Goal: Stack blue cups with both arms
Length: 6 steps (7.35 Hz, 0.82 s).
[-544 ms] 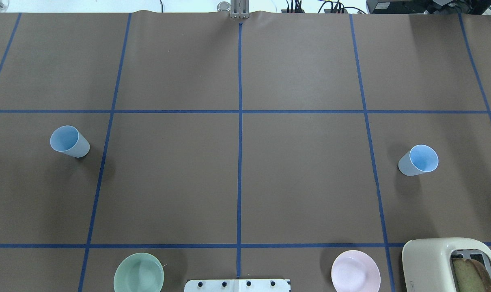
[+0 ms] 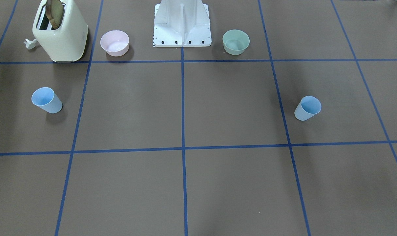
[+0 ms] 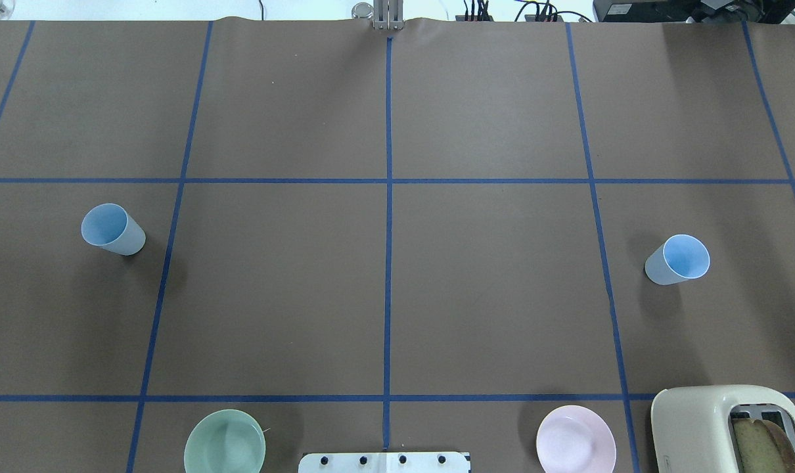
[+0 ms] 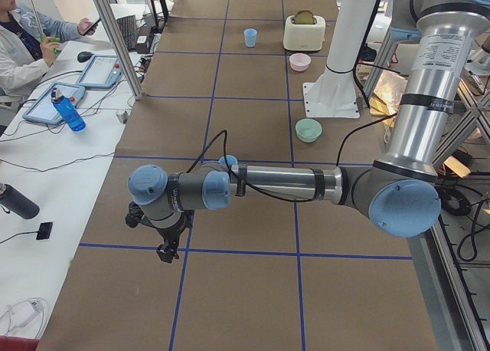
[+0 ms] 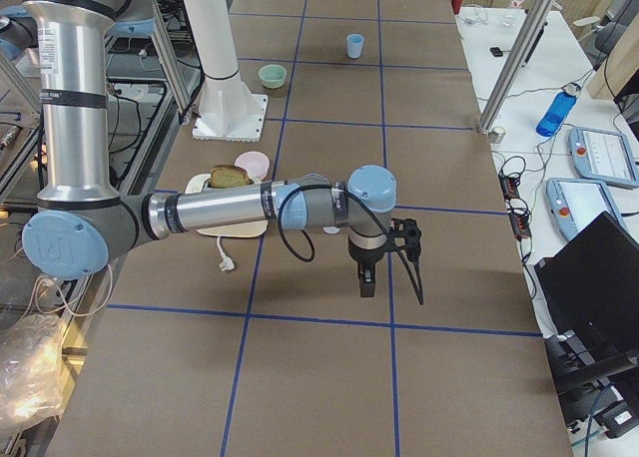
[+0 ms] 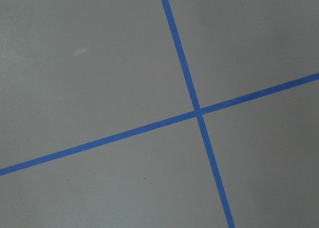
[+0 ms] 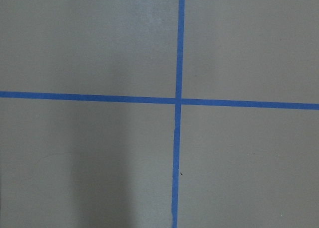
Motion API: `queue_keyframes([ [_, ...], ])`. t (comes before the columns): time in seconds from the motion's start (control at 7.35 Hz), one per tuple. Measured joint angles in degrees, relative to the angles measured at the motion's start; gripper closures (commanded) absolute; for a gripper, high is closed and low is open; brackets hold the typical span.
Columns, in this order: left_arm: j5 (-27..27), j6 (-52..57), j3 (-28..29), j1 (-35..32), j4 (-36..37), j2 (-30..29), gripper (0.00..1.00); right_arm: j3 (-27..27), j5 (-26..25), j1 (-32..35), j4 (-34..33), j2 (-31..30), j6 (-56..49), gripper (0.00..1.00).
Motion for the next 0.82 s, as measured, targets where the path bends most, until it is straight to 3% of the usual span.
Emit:
queue_keyframes([
  [0.54, -2.99, -23.54, -13.09, 9.71, -0.92, -0.21, 0.01, 2.03, 1.92, -4.81, -0.02, 3.35, 2.07, 0.01],
  [0.82, -2.94, -34.43, -15.87, 15.54, -6.62, -0.13, 0.01, 5.34, 2.71, -10.01, 0.03, 3.35, 7.68, 0.02],
])
